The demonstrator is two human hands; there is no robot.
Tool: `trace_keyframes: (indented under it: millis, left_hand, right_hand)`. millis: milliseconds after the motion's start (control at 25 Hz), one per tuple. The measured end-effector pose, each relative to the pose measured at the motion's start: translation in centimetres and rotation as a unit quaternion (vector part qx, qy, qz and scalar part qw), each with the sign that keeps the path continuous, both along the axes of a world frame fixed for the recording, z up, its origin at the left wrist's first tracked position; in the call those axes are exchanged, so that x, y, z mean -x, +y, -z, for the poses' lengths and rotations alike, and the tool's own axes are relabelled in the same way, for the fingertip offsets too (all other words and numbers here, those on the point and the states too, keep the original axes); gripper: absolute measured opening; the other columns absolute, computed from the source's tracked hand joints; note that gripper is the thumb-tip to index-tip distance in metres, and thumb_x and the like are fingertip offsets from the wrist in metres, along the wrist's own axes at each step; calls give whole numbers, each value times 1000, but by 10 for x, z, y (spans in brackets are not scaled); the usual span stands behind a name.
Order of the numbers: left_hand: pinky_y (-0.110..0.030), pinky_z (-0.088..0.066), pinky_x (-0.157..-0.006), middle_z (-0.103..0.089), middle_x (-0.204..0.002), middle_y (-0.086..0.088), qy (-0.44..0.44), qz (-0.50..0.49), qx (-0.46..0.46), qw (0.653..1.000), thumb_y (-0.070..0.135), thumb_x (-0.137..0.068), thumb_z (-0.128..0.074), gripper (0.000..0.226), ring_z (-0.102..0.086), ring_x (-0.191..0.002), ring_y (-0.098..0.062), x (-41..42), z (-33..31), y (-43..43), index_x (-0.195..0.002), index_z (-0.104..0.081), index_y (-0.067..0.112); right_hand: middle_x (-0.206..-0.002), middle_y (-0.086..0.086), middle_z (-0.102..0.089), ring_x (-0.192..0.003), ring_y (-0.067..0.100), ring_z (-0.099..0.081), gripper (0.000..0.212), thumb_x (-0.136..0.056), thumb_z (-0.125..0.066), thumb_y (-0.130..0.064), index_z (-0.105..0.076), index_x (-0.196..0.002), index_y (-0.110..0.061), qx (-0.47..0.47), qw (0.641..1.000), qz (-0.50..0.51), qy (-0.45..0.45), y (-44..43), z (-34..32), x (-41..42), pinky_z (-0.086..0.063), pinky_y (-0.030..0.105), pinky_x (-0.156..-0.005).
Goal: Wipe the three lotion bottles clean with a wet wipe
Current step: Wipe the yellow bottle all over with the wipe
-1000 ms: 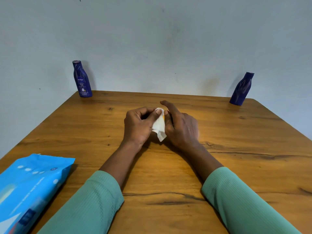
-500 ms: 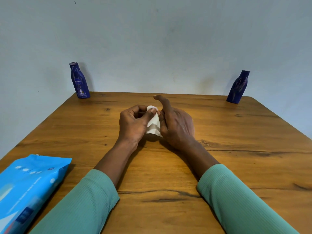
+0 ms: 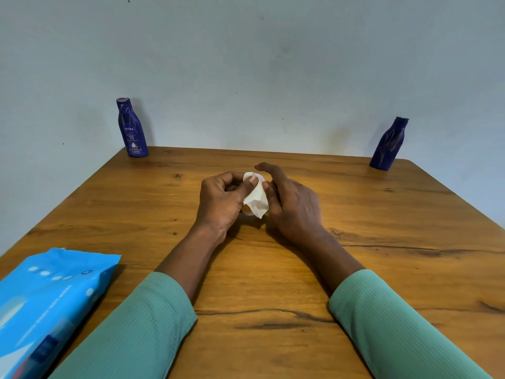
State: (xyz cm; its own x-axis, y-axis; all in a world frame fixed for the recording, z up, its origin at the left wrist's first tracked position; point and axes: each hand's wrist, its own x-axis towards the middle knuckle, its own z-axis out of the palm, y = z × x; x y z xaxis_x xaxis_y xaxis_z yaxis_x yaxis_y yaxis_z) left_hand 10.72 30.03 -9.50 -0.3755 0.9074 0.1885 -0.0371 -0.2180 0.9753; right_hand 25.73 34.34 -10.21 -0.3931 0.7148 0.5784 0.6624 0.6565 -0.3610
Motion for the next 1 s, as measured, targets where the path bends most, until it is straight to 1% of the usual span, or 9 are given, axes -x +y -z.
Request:
trace_keyframes:
  millis: [80,200,280,480,520,600,720,920,1000]
  left_hand:
    - [-45,-65,-74,-81,-100,-9,10,41,14,999,13,-95,-74,14,-78,-95,-29,4,2,1,-108,-79,13]
    - [-37,-64,-86,-79,-114,-2,52,134,44,989,5,-98,-67,28,-76,-106,-18,9,2,-1,-122,-74,19]
    - [-33,-63,-86,-79,-114,1,106,111,43,987,10,-100,-66,29,-75,-106,-14,7,3,0,-126,-72,19]
    - [-35,-65,-78,-79,-103,3,169,-73,21,983,31,-99,-68,24,-75,-95,-12,3,5,0,-117,-77,17]
    - [-37,-65,-79,-79,-104,2,173,-77,20,982,32,-99,-68,26,-75,-96,-13,6,4,0,-118,-77,17]
    - [-37,-65,-83,-79,-111,2,184,-17,18,983,27,-99,-69,28,-75,-101,-13,12,1,0,-124,-74,16]
    - [-33,-63,-90,-75,-124,4,217,48,19,975,20,-98,-70,36,-72,-111,-10,13,0,-2,-134,-69,18]
    - [-28,-64,-70,-79,-107,0,204,-87,-33,974,30,-98,-70,27,-76,-94,-13,5,-4,-3,-119,-77,15]
    - [-30,-64,-72,-79,-107,0,203,-71,-30,976,29,-98,-70,26,-76,-94,-13,8,-5,-3,-119,-77,14]
  right_hand:
    - [-97,-1,-74,-81,19,-66,40,-108,-45,-36,-37,-148,-37,7,1000,14,2,1,0,-1,-48,33,-61]
    - [-92,0,-71,-76,21,-64,41,-107,-46,-36,-33,-146,-38,14,998,50,-19,3,1,-3,-45,32,-59]
    - [-91,2,-71,-76,21,-63,41,-107,-46,-36,-33,-145,-38,9,997,68,-27,3,0,-5,-48,35,-60]
    - [-88,0,-66,-74,18,-59,43,-109,-44,-35,-34,-151,-34,-34,997,38,-50,-8,-6,6,-45,34,-60]
    - [-87,-1,-64,-74,18,-59,44,-109,-44,-35,-33,-152,-35,-33,998,35,-43,-10,-6,8,-47,35,-60]
    - [-84,-3,-60,-74,18,-59,46,-109,-44,-36,-32,-153,-36,-13,999,45,-17,-9,-6,6,-49,37,-61]
    - [-83,-6,-55,-74,18,-57,46,-107,-47,-35,-36,-152,-35,7,997,70,10,-7,-8,3,-42,33,-59]
    - [-82,-5,-58,-71,18,-57,46,-106,-41,-36,-39,-151,-32,-46,998,42,15,-14,-8,12,-42,33,-57]
    - [-80,-6,-58,-69,17,-56,47,-106,-41,-36,-37,-153,-33,-33,998,51,23,-14,-8,12,-43,34,-56]
